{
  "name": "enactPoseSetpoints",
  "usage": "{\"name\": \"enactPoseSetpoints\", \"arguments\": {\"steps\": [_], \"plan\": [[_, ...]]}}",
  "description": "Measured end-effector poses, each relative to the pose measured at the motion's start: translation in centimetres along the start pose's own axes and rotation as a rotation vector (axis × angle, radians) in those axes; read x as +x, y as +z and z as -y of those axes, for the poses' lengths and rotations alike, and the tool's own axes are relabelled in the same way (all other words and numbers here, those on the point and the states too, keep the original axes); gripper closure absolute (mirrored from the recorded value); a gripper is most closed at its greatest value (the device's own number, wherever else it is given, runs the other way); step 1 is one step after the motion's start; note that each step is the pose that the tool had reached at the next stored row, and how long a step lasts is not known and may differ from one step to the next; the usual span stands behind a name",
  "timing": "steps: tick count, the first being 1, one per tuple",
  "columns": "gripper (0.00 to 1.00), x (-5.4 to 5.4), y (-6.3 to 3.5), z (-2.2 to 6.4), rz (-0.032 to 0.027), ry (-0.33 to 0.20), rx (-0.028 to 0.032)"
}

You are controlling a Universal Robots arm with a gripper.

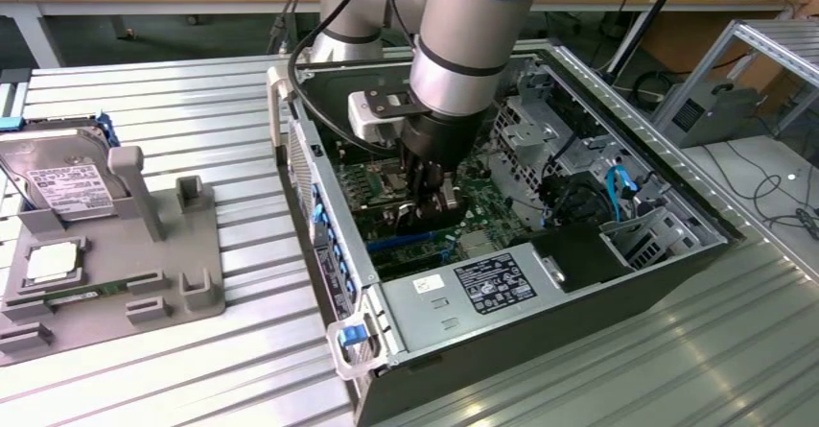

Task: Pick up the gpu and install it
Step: 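Insert the gpu into the slot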

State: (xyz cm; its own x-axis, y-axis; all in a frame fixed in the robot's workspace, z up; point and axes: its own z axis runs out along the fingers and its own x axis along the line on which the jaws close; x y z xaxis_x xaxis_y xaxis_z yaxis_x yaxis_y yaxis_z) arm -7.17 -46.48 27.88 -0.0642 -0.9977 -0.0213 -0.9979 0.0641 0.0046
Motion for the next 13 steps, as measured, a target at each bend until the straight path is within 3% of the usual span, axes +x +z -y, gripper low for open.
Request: {"name": "enactPoseSetpoints", "arguments": {"steps": [7,10,13], "plan": [[0.73,0.0,0.0,0.35,0.0,0.007,0.0],[0.73,-0.1,0.0,1.07,0.0,0.011,-0.0006],[0.73,-0.1,0.0,1.05,0.0,0.012,-0.0006]]}}
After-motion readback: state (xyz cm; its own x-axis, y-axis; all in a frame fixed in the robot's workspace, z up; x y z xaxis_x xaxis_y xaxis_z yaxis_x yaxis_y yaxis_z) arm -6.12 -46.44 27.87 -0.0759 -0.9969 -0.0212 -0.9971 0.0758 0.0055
